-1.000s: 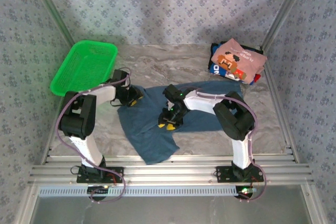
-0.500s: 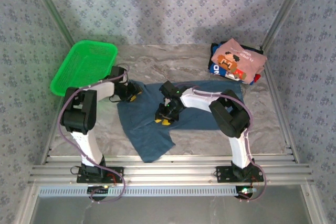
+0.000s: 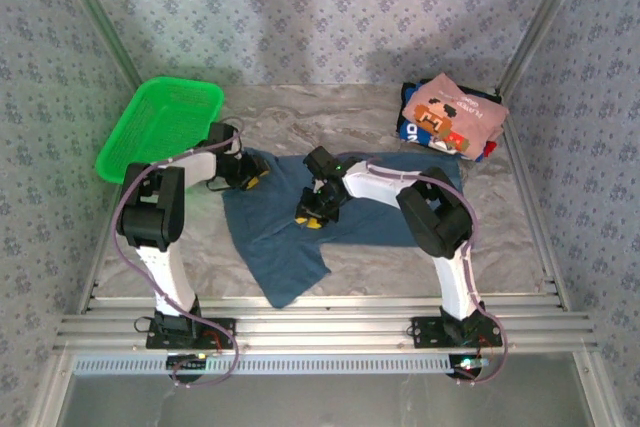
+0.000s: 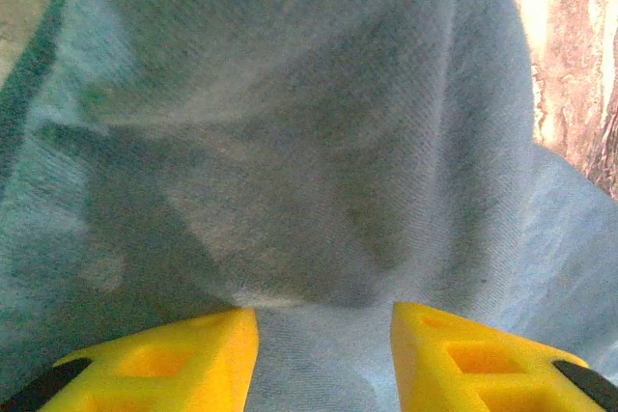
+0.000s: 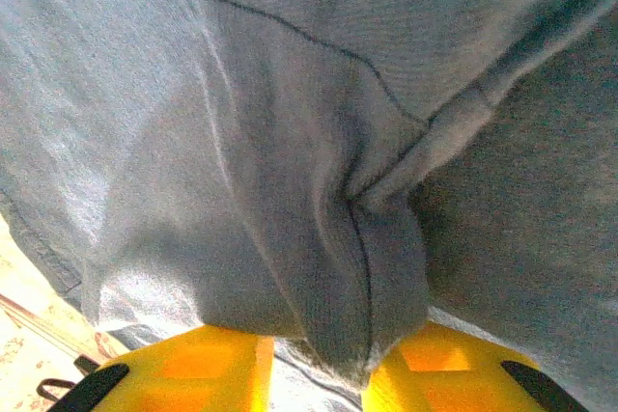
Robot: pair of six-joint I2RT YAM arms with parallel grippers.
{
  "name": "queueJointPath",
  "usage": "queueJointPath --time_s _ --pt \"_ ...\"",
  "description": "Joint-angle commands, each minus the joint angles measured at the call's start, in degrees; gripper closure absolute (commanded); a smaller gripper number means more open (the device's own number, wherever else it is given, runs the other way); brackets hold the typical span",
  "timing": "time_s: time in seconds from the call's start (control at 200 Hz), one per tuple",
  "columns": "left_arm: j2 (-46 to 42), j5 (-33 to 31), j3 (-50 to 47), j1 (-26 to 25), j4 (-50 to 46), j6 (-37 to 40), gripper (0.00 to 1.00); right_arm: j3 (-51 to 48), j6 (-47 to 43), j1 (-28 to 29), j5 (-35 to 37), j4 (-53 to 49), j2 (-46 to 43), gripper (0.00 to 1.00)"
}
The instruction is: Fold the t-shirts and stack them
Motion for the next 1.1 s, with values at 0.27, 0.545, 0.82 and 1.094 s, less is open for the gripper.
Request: queueJointPath --time_s 0.27,0.545,0.82,1.094 --pt "4.11 -2.81 -0.56 2.12 -3.37 2.34 0.57 1.24 0.32 0.12 0.04 -2.63 1.03 0.97" --pt "5.84 -3.75 1.58 3.45 -5.49 4.06 0.58 -3.68 -3.25 -0.17 -3.17 -4.18 -2.87 1.0" --pt "8.57 -4.79 5.12 3.54 -7.73 5.82 0.57 -6.16 -6.35 -0.59 -5.56 -5.46 -4.53 1.0" --pt "10.26 -5.38 8.28 3.54 -9.74 7.46 0.57 -6.51 -7.74 -1.28 -12.1 -2.32 -5.65 1.0"
